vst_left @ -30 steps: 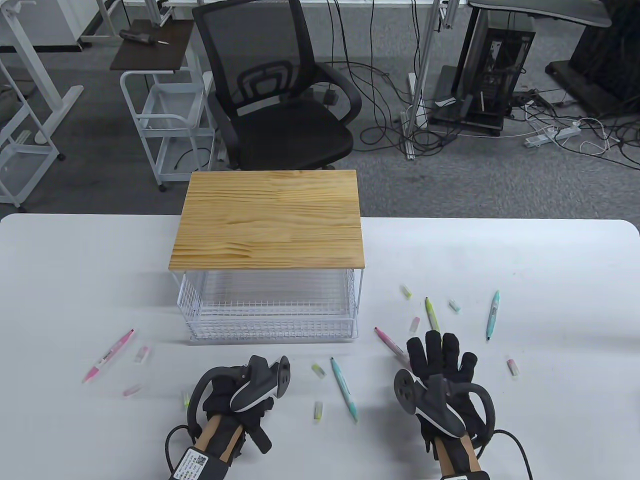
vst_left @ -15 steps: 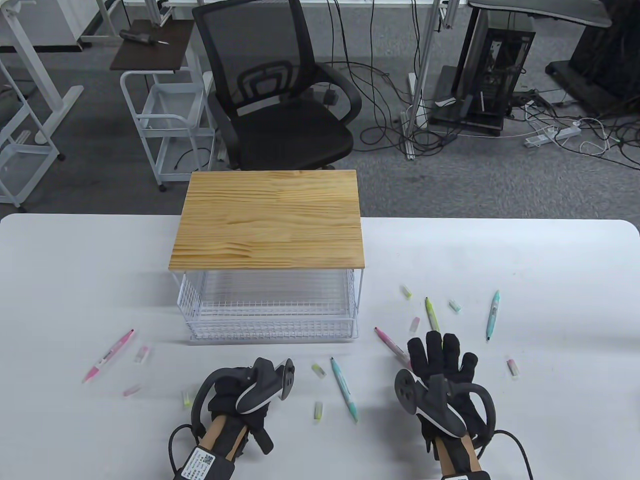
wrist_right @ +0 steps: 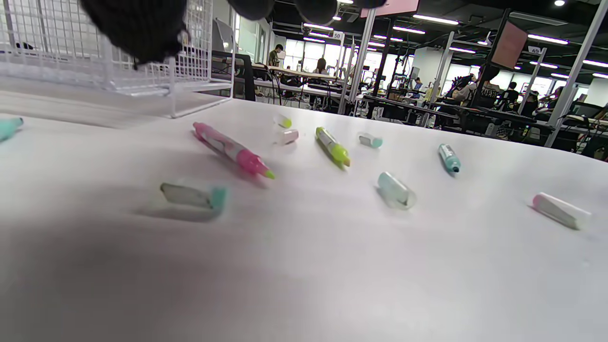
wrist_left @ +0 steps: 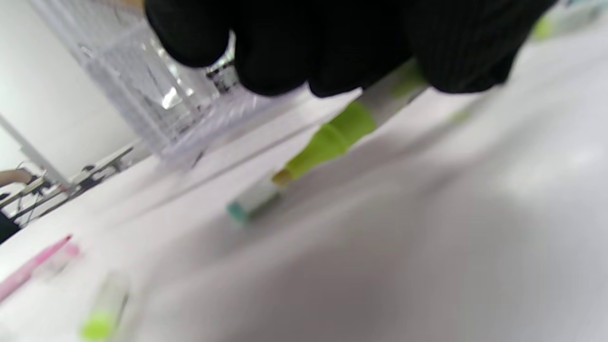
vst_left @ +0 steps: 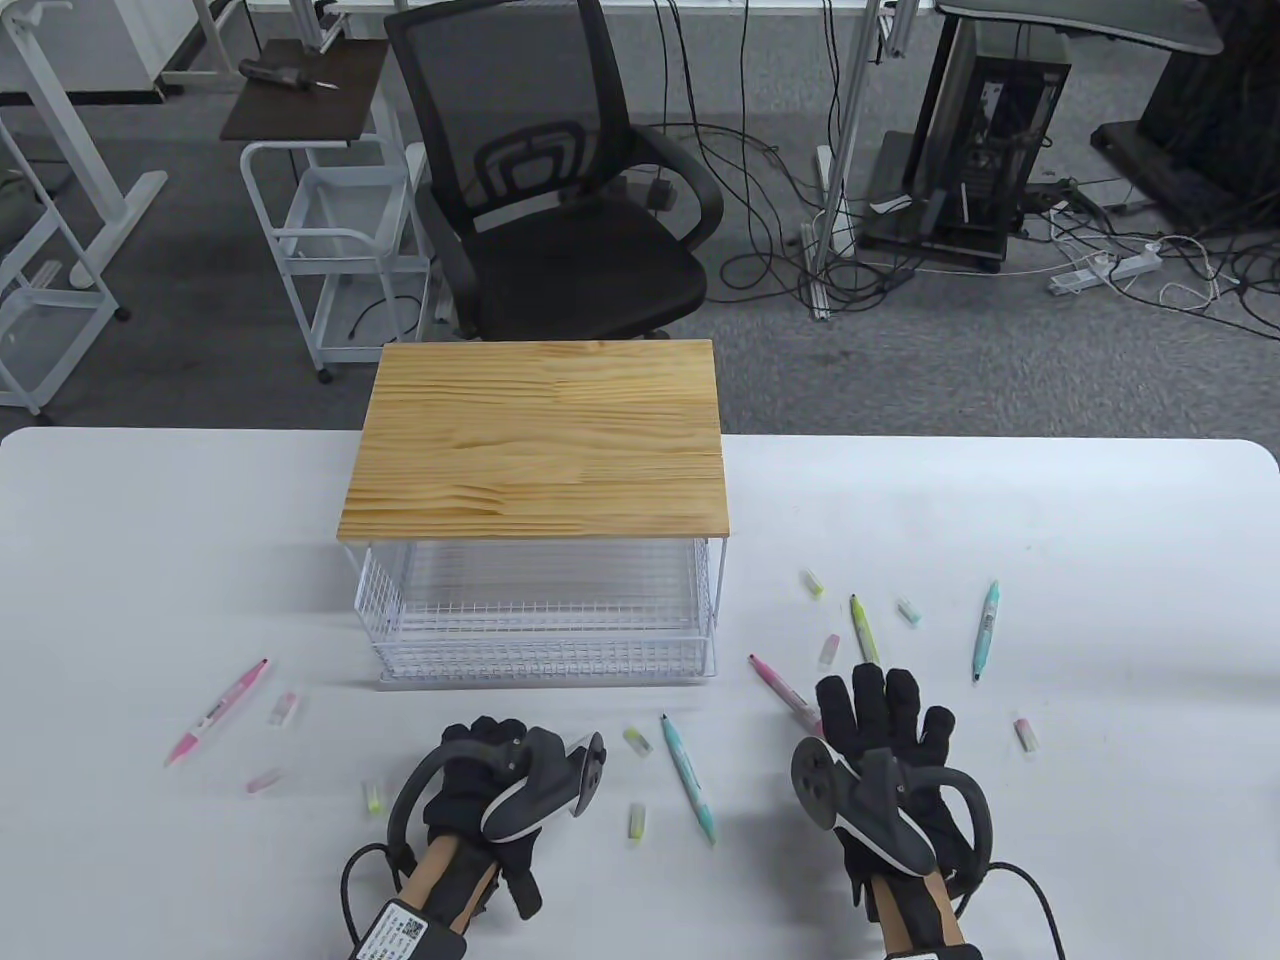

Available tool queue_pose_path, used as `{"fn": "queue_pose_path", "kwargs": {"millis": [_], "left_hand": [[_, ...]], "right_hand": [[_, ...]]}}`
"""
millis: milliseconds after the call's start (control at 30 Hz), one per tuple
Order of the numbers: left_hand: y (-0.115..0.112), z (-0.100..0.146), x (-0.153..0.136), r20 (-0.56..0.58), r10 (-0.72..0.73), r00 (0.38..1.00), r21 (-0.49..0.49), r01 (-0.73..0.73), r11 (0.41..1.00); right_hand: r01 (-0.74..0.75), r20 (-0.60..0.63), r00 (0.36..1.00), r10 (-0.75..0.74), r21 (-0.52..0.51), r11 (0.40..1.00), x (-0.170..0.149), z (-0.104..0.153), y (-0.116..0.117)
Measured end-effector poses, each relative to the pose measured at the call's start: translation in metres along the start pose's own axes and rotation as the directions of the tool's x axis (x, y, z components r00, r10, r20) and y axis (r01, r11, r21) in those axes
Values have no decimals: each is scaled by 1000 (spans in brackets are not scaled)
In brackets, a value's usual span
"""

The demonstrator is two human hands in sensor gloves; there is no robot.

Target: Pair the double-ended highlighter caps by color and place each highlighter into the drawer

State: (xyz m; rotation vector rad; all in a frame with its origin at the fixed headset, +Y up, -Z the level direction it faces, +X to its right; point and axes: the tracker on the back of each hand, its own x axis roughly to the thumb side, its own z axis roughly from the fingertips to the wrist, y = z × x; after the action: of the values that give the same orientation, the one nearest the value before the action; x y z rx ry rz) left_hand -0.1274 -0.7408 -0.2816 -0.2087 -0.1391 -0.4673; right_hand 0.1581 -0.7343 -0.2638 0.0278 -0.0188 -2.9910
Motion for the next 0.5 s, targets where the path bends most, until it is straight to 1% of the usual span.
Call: {"fn": "queue_pose_path", "kwargs": {"millis": [100, 133, 167, 200, 267, 333, 367, 400, 433, 500], "left_hand": [[18, 11, 0, 17, 9, 1000, 90, -10, 996], [22, 14, 1, 32, 8, 999, 111, -11, 994], [26, 16, 1, 77, 21, 997, 117, -30, 993], [28, 19, 2, 96, 52, 994, 125, -64, 990], [31, 24, 3, 138, 101, 985, 168, -124, 978], [35, 30, 3, 155, 103, 983, 233, -138, 963], [37, 33, 2, 158, 109, 981, 267, -149, 952], [39, 35, 1, 163, 116, 980, 282, -159, 946], [41, 36, 0, 168, 125, 978, 290, -170, 942], [44, 38, -2, 169, 152, 974, 295, -197, 935]], "right_hand": [[56, -17, 998, -57, -36, 998, -2, -9, -14], [67, -26, 997, -68, -27, 997, -3, -16, -18], [72, -30, 997, -71, 8, 997, -2, -28, -23], [72, -30, 997, -71, 28, 997, -1, -39, -26], [50, -35, 998, -47, 75, 996, 1, -74, -31], [18, -50, 999, -12, 118, 993, 3, -102, -31], [1, -63, 998, 7, 136, 991, 5, -121, -29], [-7, -67, 998, 18, 150, 989, 5, -131, -28], [-9, -74, 997, 21, 169, 986, 6, -146, -23], [-13, -103, 994, 35, 204, 979, 5, -167, -15]]}}
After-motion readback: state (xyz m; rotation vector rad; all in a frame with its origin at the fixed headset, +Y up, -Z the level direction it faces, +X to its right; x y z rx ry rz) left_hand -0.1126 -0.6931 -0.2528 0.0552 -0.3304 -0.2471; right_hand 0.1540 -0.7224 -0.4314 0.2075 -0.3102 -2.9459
